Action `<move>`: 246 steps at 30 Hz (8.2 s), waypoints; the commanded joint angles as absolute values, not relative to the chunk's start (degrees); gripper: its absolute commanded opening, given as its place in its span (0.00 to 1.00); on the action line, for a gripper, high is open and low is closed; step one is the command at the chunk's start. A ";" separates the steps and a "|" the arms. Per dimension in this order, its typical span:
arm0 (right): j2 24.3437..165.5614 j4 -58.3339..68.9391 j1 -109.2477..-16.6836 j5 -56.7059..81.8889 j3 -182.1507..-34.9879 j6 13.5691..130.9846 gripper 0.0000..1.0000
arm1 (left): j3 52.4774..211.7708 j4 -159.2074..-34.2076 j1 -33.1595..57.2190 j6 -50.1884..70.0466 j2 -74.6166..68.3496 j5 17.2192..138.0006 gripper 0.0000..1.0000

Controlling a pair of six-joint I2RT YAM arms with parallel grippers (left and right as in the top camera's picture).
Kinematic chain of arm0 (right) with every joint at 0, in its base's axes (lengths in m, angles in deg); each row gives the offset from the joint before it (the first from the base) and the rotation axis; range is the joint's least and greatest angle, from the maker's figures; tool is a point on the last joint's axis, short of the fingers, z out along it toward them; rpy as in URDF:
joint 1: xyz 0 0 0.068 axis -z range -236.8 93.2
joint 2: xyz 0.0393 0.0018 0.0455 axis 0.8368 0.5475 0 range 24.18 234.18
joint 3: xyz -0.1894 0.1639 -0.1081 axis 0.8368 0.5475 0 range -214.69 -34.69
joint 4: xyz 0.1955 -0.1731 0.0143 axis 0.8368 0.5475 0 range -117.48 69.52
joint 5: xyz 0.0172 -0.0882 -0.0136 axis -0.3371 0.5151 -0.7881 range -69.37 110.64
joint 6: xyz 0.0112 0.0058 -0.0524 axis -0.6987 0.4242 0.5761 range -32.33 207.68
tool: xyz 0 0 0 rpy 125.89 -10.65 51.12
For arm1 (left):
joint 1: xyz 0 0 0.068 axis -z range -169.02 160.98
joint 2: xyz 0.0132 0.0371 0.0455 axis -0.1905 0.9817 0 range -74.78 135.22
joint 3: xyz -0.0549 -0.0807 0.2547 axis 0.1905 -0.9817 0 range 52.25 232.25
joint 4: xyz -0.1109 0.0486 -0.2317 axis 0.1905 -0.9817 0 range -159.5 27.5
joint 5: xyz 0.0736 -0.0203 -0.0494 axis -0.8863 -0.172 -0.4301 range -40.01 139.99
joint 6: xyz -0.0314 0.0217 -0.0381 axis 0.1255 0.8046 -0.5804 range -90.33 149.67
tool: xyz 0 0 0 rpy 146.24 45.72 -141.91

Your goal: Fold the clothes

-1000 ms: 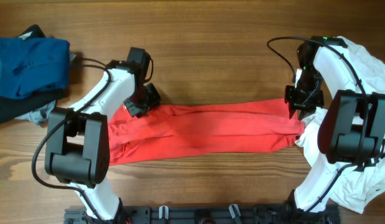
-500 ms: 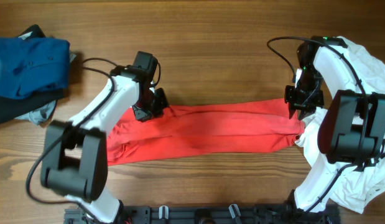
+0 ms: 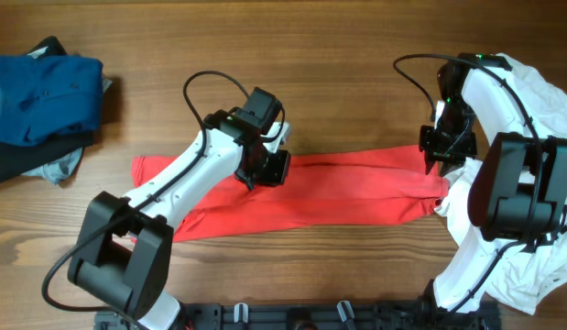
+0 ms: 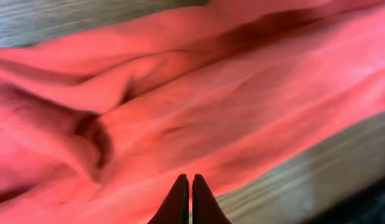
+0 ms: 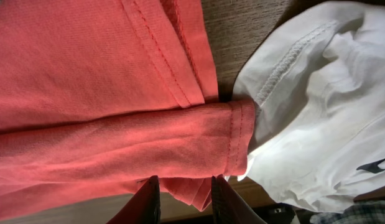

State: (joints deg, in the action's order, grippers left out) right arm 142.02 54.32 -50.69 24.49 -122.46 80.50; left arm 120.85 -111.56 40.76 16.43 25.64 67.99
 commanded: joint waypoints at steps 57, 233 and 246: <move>131.97 32.00 -27.61 -2.68 -110.77 98.72 0.46 | 112.08 -108.52 38.33 -2.34 29.27 50.97 0.10; 130.07 18.38 -88.46 5.91 -98.74 87.36 0.28 | 116.98 -113.13 27.84 -2.32 17.34 50.97 0.33; 127.64 21.90 -88.46 1.08 -105.04 93.98 0.31 | 116.98 -113.59 27.84 -2.32 17.31 50.97 0.33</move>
State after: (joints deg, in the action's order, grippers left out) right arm 129.04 20.37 -88.53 5.08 -100.62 89.61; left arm 116.41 -113.24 28.11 -1.58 17.99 51.34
